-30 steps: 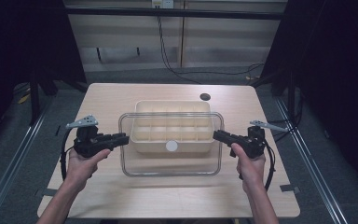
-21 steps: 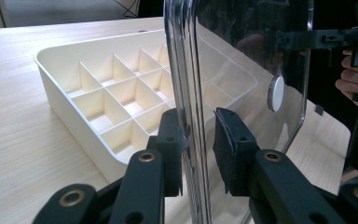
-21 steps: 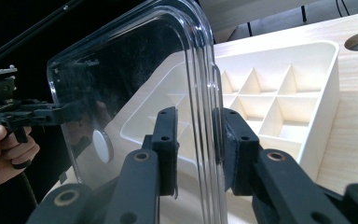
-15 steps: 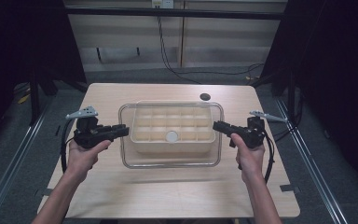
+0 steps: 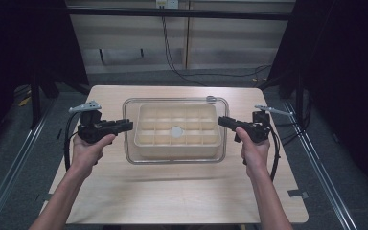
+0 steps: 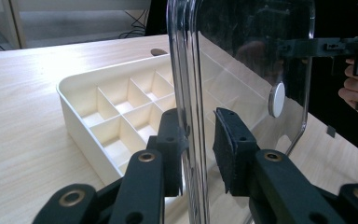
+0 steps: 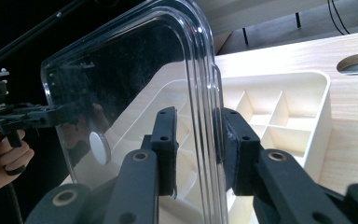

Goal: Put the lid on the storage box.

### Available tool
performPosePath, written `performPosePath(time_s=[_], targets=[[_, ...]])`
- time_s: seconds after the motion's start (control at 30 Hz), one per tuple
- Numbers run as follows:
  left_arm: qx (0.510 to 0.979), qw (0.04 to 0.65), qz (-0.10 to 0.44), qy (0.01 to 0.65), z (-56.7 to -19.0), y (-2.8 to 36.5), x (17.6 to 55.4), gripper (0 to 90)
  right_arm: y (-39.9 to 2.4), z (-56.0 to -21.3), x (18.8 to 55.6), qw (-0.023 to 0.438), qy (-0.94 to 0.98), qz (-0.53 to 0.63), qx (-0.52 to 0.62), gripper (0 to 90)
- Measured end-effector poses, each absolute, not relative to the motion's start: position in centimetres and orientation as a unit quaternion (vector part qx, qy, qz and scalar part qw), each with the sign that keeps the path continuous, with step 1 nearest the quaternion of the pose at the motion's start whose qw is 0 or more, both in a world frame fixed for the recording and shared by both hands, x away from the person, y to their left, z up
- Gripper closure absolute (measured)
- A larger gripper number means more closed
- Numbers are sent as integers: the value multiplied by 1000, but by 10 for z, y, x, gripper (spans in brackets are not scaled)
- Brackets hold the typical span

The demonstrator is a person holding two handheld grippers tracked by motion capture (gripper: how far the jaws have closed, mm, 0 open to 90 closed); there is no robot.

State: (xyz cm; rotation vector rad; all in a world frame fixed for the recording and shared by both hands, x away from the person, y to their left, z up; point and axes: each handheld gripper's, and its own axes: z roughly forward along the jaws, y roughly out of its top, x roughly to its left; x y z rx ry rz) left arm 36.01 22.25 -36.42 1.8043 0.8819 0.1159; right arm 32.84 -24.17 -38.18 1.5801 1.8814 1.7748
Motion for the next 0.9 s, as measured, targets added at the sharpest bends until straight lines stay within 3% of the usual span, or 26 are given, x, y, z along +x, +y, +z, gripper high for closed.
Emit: performPosePath(time_s=[0.9], targets=[[752,536,54,380,-354,214,400,727,-247,-377,373,56,605,583,540,681]])
